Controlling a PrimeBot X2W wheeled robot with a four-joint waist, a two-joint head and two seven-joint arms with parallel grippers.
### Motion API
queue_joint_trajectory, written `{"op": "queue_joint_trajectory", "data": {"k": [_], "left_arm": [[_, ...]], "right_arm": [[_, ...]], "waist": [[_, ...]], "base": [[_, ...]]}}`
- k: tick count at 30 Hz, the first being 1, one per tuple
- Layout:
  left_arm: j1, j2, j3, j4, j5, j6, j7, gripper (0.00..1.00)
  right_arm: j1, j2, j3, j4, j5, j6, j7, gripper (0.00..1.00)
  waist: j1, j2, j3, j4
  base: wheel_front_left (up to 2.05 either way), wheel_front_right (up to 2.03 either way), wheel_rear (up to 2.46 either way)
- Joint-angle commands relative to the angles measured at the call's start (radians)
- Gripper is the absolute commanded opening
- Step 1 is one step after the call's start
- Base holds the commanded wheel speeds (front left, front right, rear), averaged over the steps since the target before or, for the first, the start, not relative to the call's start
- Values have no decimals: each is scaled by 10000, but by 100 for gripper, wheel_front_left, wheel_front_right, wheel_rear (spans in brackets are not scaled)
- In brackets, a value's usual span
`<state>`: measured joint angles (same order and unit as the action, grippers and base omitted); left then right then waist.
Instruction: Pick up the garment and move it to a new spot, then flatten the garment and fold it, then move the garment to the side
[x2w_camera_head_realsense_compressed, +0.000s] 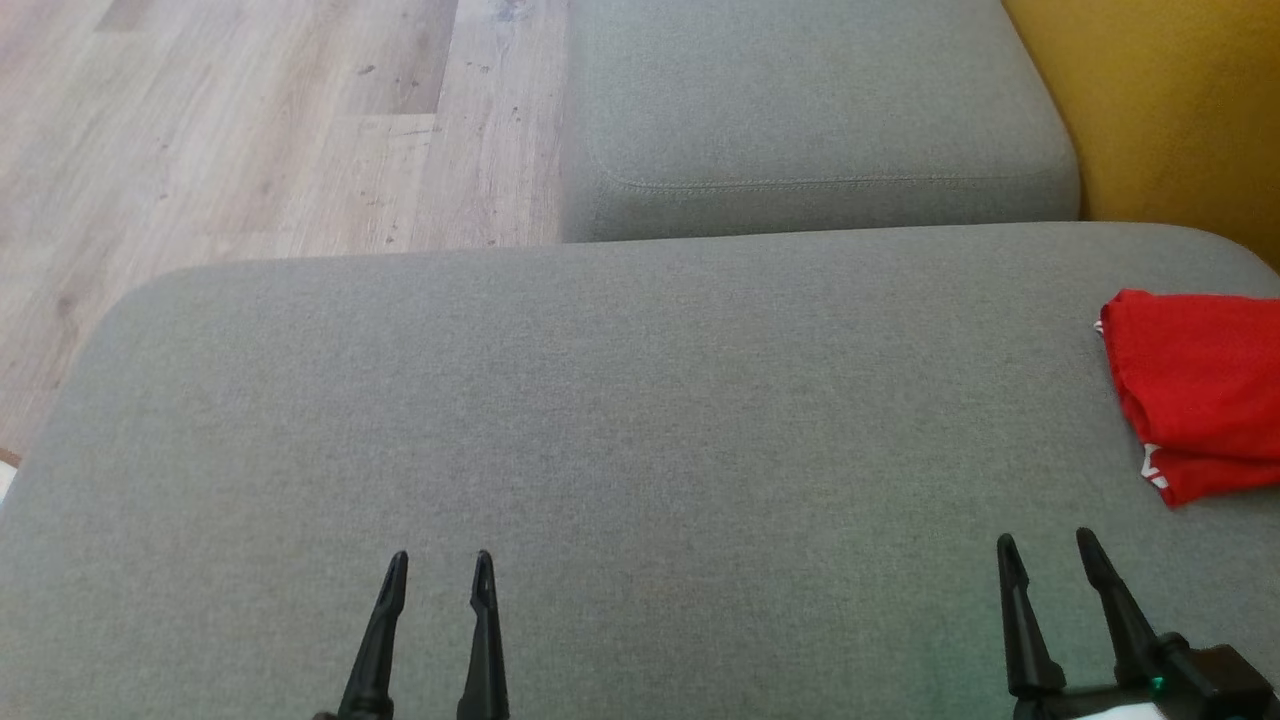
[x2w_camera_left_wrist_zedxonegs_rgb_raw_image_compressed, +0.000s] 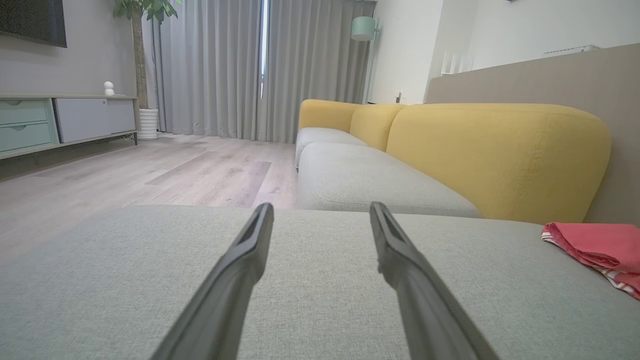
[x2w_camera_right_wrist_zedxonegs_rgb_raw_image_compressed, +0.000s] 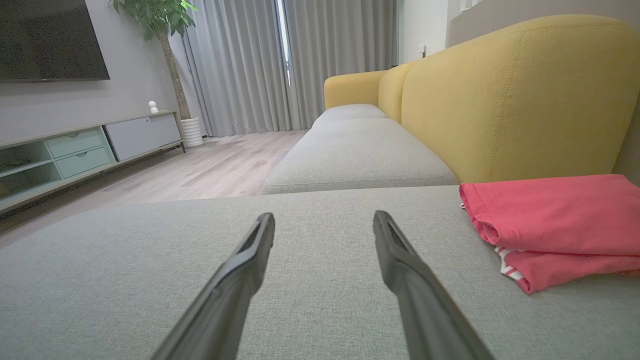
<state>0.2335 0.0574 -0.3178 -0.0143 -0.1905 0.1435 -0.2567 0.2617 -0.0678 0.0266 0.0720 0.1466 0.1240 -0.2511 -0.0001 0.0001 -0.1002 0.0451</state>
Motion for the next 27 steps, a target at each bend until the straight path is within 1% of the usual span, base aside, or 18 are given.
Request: {"op": "queue_joint_trajectory", "data": {"k": [1, 11, 12, 18, 27], "left_arm": [[-351, -72, 337, -333, 67, -44, -51, 100], [-311, -72, 334, -322, 83, -180, -51, 100], [0, 0, -6, -2, 0, -153, 0, 0], [164, 0, -48, 693, -49, -176, 7, 0], [-58, 68, 174, 768, -1150, -336, 192, 0]], "right_arm": [[-430, -61, 188, -341, -21, 67, -106, 100], [-521, 34, 171, -341, -157, 67, -106, 100], [-22, 119, -44, 2, -75, 0, 0, 0], [136, 126, 8, 716, -31, -2, 24, 0], [-128, 71, -16, 773, 1094, 3, 222, 0]], "waist": [[1, -1, -21, -31], [1, -1, -120, -251], [1, -1, -121, -254], [1, -1, -123, -271], [1, -1, -39, -284]], "base": [[0, 0, 0], [0, 0, 0], [0, 0, 0], [0, 0, 0], [0, 0, 0]]}}
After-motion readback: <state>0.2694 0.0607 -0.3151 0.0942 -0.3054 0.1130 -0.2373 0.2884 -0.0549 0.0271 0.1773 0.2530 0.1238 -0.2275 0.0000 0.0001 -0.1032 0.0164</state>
